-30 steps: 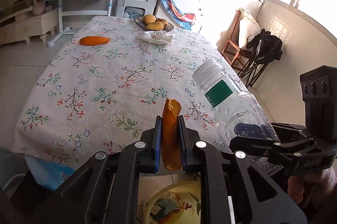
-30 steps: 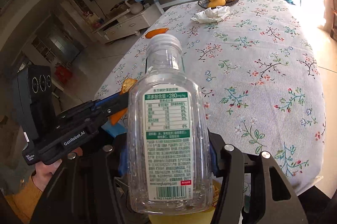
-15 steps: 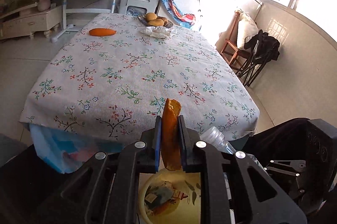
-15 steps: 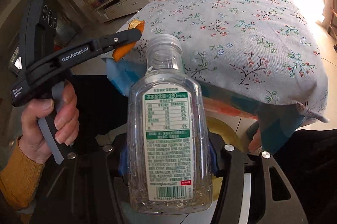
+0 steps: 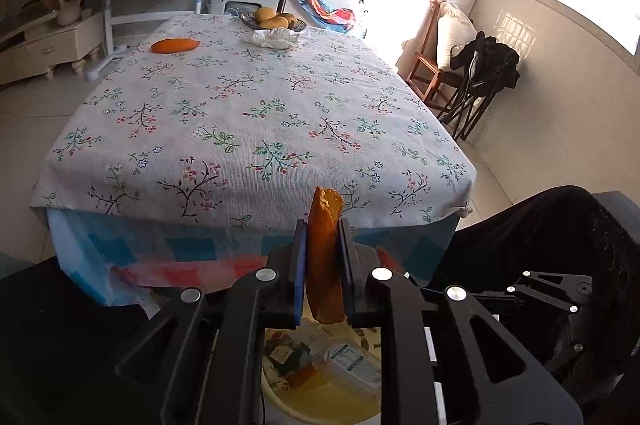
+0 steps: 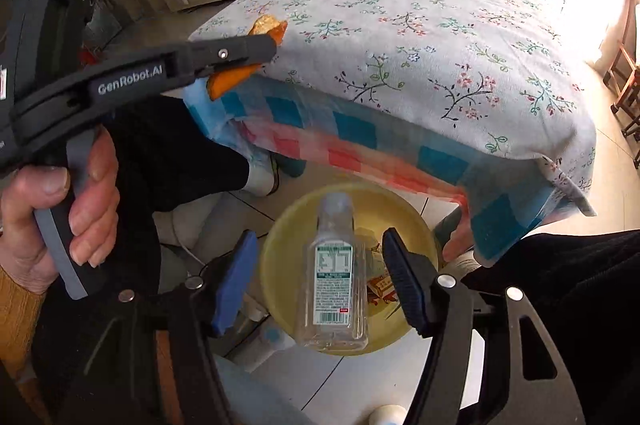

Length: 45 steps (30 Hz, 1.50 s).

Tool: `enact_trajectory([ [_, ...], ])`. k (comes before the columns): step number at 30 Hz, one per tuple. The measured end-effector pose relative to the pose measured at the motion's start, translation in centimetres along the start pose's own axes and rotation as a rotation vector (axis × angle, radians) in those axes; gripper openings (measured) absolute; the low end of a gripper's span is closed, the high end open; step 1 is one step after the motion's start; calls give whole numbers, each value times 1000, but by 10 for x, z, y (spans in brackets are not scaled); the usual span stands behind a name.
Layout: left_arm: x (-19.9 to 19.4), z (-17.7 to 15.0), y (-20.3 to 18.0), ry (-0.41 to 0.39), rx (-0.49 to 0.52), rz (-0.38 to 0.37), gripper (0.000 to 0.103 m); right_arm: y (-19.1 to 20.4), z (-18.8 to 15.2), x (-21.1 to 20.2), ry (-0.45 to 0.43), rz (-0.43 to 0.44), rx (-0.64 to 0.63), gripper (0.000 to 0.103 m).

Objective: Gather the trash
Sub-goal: 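Open the right tool then the left tool over the yellow basin, then move the left tool to the long orange peel while the right tool approaches the tissue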

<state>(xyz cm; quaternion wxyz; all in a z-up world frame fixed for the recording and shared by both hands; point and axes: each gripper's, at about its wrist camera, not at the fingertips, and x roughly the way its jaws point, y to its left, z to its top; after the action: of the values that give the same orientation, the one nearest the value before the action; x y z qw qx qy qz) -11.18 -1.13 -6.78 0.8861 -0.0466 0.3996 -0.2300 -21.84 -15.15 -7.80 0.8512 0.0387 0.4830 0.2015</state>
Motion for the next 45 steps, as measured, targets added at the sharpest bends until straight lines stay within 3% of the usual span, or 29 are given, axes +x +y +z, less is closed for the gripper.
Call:
enact_trajectory([
  [5,4,-11,-14,42,43,-18,15,-17,5,-33,-197,43,107,75],
  [10,14,-27,-33,134,119,-42,17,-34,7,-49,-317,53,216,79],
  [13,19,-35,-41,165,163,-20,37,-44,4,-56,-357,60,268,81],
  [15,16,-36,-45,145,189,10,55,-47,2,-60,-370,63,293,83],
  [18,11,-35,-45,109,198,49,68,-49,3,-61,-374,65,305,84],
  [24,3,-29,-40,32,194,130,84,-46,1,-58,-358,52,288,87],
  [36,-4,-19,-40,-37,225,177,88,-42,4,-54,-344,39,283,89],
  [45,-23,45,14,-179,110,266,92,-40,43,-49,-355,-4,194,91],
])
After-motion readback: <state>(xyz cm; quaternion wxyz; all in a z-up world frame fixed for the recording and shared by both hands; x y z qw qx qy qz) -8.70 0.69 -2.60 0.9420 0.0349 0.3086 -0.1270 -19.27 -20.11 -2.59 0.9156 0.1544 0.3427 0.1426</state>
